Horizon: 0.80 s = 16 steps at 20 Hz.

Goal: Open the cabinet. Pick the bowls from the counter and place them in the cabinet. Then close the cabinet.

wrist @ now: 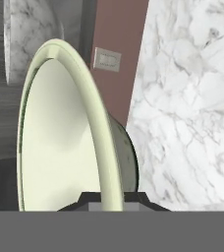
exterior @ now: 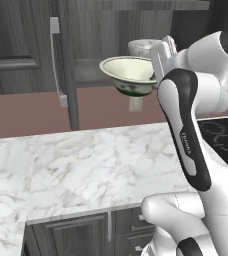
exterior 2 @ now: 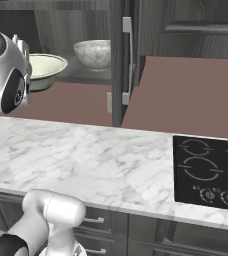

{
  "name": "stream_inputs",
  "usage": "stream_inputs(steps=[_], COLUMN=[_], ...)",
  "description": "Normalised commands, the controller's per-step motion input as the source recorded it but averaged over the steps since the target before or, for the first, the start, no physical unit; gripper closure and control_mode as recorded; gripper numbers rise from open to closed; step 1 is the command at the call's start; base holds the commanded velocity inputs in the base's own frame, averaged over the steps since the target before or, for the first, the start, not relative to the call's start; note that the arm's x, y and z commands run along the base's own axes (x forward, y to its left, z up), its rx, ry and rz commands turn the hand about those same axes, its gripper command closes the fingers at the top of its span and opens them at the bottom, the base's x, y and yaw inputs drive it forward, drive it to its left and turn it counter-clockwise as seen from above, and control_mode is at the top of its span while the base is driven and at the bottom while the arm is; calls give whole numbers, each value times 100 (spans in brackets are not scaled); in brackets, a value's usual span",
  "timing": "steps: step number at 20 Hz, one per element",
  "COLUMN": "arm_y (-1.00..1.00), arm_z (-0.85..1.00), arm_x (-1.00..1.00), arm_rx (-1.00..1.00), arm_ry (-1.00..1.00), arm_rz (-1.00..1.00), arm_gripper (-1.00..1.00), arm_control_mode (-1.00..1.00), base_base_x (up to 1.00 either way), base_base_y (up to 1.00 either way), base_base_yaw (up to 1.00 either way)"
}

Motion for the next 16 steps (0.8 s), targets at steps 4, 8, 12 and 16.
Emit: stream_inputs(steps=[4,8,12,16], arm_y=[0,0,6,28], arm_z=[0,0,0,0], arm_x=[44,49,57,39], arm_rx=[-1,-1,0,-3], arm_ry=[0,0,0,0], arm_rz=[0,0,0,0], arm_gripper=[100,100,100,100], arm_control_mode=[-100,-100,-100,-100], base_base_x=[0,0,0,0], base_base_y=[0,0,0,0], base_base_yaw=[0,0,0,0])
